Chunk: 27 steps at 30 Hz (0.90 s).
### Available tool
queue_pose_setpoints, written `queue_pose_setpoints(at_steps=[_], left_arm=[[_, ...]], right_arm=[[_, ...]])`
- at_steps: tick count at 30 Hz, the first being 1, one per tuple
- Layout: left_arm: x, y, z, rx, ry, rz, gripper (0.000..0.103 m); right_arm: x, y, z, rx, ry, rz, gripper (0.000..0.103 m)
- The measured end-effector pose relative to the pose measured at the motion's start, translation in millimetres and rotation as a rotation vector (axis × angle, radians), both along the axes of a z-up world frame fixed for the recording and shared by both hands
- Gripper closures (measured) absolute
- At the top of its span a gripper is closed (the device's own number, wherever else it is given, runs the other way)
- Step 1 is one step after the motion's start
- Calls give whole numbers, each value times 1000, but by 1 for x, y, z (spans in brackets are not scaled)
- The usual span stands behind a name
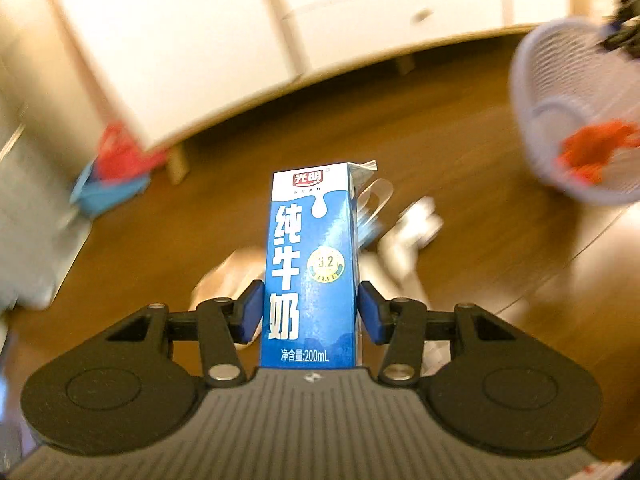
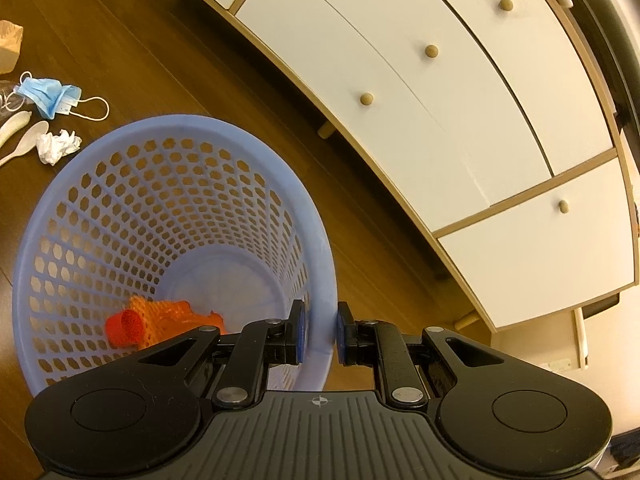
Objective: Collect trash
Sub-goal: 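Carry the milk carton with the left gripper over the held basket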
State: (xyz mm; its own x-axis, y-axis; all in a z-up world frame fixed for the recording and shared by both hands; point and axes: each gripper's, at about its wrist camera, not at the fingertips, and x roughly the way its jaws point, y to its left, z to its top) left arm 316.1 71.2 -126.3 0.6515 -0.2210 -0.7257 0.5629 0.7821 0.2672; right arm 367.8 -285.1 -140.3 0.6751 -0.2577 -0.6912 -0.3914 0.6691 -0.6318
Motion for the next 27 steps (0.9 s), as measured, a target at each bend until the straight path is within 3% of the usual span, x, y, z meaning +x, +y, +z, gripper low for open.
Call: queue_pose_setpoints(at_steps=[9, 15, 27], left_arm=[[-15, -110, 18, -71, 1, -263, 58], [-16, -151, 12, -65, 20, -326, 58], [-15, -181, -1, -82, 37, -380, 58]], right_arm=[[2, 12, 1, 4, 4, 45, 92], [2, 11, 1, 15, 5, 53, 93], [3, 10, 0, 24, 7, 55, 93]])
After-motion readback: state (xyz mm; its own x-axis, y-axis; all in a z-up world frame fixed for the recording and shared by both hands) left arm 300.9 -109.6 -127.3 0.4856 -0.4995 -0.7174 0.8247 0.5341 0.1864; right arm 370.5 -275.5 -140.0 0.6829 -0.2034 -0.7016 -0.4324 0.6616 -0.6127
